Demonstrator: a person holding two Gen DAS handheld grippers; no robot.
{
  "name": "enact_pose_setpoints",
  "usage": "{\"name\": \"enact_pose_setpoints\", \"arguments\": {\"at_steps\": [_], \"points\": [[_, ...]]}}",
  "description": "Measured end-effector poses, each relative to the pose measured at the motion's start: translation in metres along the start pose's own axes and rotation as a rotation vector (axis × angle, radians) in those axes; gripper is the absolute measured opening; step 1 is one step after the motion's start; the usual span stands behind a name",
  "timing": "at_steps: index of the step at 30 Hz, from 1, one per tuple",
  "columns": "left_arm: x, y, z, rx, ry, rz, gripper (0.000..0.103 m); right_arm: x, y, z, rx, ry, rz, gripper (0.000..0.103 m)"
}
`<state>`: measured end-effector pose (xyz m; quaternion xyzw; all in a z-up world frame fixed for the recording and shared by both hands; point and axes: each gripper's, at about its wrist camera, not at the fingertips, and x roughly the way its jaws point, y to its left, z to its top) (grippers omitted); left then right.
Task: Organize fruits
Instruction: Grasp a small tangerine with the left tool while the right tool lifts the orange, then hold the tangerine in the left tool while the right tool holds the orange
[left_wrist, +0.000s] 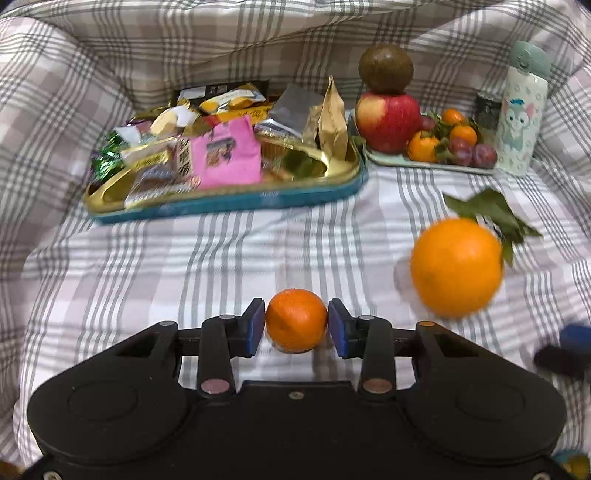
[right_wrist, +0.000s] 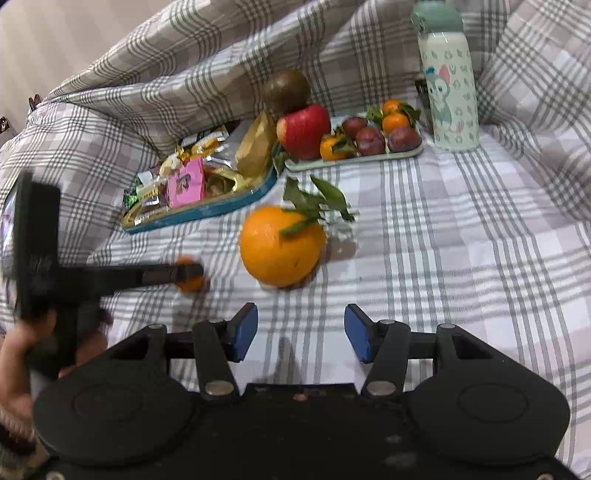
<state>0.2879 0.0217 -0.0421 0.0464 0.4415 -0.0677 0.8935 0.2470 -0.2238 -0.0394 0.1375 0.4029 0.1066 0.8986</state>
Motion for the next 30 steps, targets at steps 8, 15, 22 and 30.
{"name": "enact_pose_setpoints", "arguments": {"at_steps": [8,15,22,30], "points": [[0.006,-0.007,-0.014,0.016,0.051,0.038,0.045,0.006,0.028,0.029,-0.088,-0.123,0.001,0.056],[0.011,0.0,-0.014,-0.047,0.055,0.012,0.045,0.029,0.037,0.053,-0.146,-0.134,-0.019,0.056],[0.009,-0.002,-0.019,-0.029,0.014,0.03,0.047,0.058,0.047,0.066,-0.22,-0.121,-0.044,0.056],[0.009,-0.002,-0.02,-0.029,-0.001,0.028,0.047,0.069,0.045,0.053,-0.326,-0.094,-0.073,0.054]]}}
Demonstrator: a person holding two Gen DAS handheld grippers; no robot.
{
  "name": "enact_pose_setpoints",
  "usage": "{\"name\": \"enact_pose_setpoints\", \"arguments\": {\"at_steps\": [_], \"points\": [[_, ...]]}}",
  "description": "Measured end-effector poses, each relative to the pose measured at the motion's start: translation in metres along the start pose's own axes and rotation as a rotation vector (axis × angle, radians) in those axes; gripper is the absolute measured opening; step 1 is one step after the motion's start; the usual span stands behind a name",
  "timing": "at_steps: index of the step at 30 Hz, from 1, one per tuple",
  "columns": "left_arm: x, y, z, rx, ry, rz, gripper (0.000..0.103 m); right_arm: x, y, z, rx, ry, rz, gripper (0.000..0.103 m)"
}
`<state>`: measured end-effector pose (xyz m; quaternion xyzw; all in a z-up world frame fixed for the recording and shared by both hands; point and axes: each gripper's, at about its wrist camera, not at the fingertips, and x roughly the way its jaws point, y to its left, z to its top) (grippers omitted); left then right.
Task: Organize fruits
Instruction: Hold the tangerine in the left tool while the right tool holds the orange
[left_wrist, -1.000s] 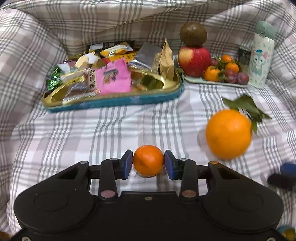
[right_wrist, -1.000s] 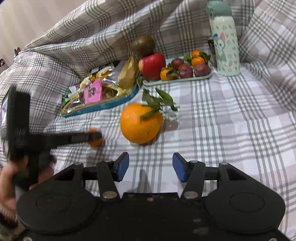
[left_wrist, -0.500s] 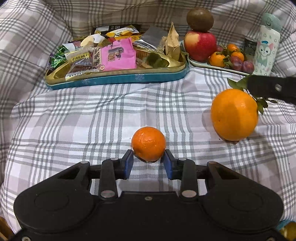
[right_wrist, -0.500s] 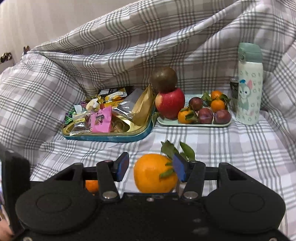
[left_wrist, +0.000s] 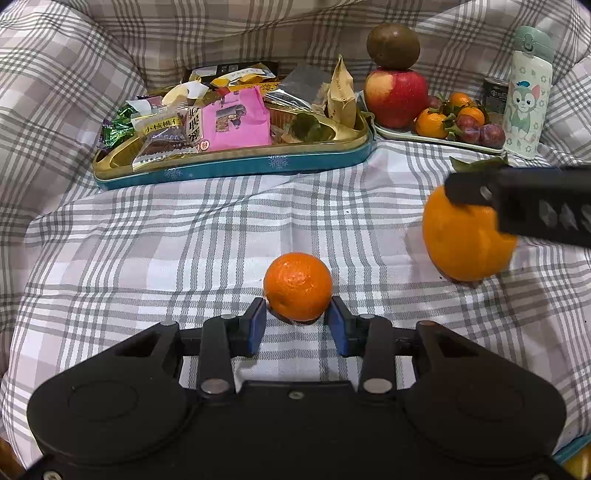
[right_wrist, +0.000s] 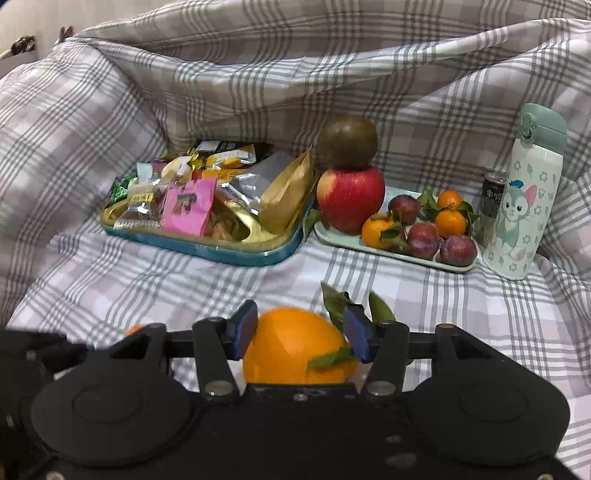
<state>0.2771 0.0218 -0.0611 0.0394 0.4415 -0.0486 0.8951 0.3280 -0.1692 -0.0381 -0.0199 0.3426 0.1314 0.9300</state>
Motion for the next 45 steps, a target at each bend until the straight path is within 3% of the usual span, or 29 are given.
{"name": "enact_pose_setpoints", "arguments": {"at_steps": [7,12,15,20,24,30,38,45], "points": [[-0.001,-0.001,0.0,0.003,-0.003,0.003,0.047,-0.03,-0.01,-0.027,-0.032,0.032,0.062,0.054],[-0.001,-0.001,0.0,0.006,-0.002,0.006,0.047,-0.044,-0.022,-0.054,0.027,0.125,0.02,0.054],[-0.001,-0.001,0.0,0.007,-0.001,0.006,0.047,-0.054,-0.029,-0.066,0.091,0.134,0.01,0.054],[-0.001,-0.001,0.001,0.011,0.0,0.008,0.047,-0.065,-0.036,-0.065,0.298,0.113,0.074,0.054],[-0.001,-0.002,0.0,0.011,-0.003,0.01,0.047,-0.075,-0.029,-0.049,0.348,0.015,0.036,0.054],[-0.001,-0.001,0.0,0.012,-0.005,0.009,0.047,-0.05,-0.006,-0.023,0.237,-0.043,-0.025,0.054],[-0.001,-0.001,0.0,0.009,-0.008,0.007,0.047,-0.017,0.011,-0.025,-0.109,0.043,-0.08,0.054],[-0.001,-0.001,0.0,0.006,-0.004,0.007,0.047,-0.047,-0.005,-0.048,-0.244,0.008,0.025,0.054]]}}
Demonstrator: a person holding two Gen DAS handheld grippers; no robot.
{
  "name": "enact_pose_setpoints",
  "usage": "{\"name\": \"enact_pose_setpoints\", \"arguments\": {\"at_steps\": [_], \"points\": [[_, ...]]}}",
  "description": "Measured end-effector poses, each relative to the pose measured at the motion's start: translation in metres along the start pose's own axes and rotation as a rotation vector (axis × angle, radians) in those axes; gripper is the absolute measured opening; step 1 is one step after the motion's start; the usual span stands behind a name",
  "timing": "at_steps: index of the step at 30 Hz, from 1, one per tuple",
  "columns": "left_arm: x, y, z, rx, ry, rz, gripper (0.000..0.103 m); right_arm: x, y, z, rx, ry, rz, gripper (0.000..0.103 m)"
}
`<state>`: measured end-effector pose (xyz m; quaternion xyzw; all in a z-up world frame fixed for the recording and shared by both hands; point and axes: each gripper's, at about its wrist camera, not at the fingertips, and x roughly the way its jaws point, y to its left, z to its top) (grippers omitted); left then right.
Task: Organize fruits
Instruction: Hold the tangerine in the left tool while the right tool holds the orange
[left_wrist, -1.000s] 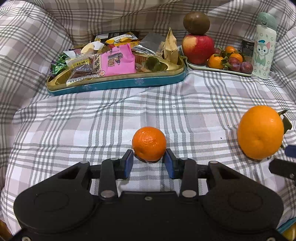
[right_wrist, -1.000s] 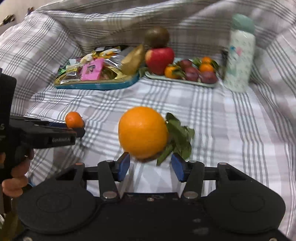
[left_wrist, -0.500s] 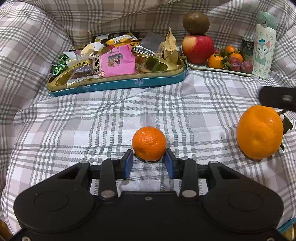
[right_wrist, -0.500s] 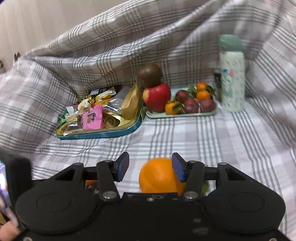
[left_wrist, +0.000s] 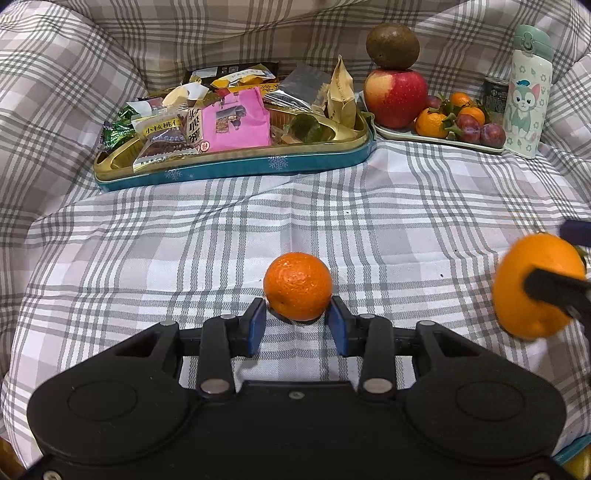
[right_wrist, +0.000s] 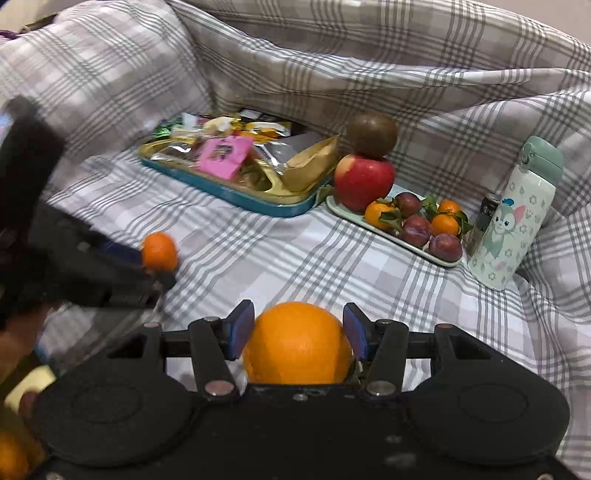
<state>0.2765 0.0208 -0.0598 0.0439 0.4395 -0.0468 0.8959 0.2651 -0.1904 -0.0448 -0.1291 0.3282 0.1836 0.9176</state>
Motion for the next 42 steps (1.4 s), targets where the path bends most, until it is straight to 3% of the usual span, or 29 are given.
{"name": "enact_pose_setpoints", "arguments": {"at_steps": [9,19,32,42], "points": [[0.0,-0.001,0.001,0.001,0.002,0.008,0.047,-0.039,-0.01,-0.04,0.215,0.009,0.003,0.059],[0.0,-0.001,0.001,0.005,0.001,0.008,0.047,-0.016,-0.024,-0.049,0.665,0.046,0.031,0.067],[0.0,-0.001,-0.001,0.006,-0.005,0.005,0.047,0.012,-0.028,-0.02,0.658,0.044,-0.041,0.07],[-0.001,0.004,0.0,0.002,-0.008,-0.024,0.047,0.02,-0.022,-0.016,0.613,0.032,-0.057,0.071]]}}
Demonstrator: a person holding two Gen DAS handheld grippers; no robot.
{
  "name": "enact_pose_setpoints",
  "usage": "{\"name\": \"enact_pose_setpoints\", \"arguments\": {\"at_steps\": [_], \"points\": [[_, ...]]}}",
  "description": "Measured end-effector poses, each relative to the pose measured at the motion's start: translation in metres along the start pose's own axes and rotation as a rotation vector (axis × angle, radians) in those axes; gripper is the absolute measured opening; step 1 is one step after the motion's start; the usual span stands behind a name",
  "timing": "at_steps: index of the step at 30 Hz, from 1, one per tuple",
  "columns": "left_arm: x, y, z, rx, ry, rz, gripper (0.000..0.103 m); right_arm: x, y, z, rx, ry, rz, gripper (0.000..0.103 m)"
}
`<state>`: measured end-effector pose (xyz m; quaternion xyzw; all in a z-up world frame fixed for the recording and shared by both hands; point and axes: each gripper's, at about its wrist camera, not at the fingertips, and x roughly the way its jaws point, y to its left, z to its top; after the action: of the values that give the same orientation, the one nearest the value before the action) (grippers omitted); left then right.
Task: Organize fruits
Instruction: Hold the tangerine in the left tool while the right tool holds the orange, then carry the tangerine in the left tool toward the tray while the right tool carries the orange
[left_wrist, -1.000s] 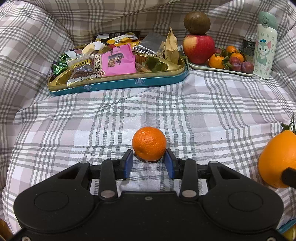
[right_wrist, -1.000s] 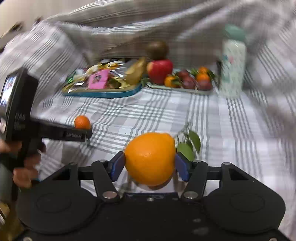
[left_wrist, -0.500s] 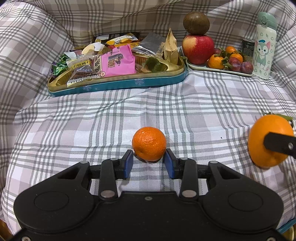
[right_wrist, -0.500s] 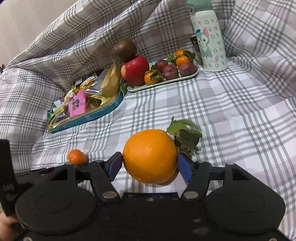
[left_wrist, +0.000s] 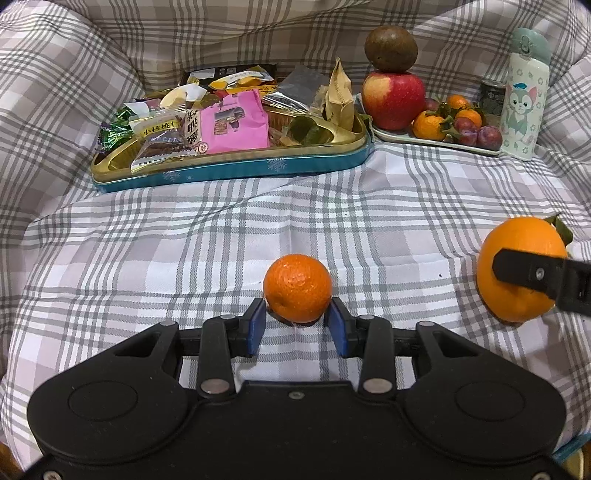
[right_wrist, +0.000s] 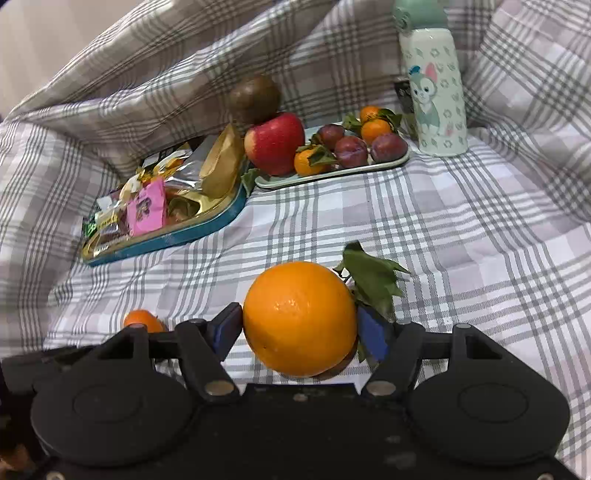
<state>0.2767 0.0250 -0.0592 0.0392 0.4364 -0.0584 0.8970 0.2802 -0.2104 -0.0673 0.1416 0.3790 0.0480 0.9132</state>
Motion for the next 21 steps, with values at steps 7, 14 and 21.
{"name": "enact_pose_setpoints", "arguments": {"at_steps": [7,14,21], "points": [[-0.002,0.003,0.003,0.01,-0.018,-0.028,0.047,-0.007,0.005,-0.007,-0.088,-0.002,-0.002,0.07],[-0.007,-0.005,0.006,0.049,-0.073,-0.019,0.047,-0.015,0.005,-0.013,-0.112,0.011,0.012,0.07],[0.004,-0.005,0.018,0.02,-0.05,-0.02,0.05,-0.022,0.006,-0.02,-0.128,0.017,0.016,0.07]]}}
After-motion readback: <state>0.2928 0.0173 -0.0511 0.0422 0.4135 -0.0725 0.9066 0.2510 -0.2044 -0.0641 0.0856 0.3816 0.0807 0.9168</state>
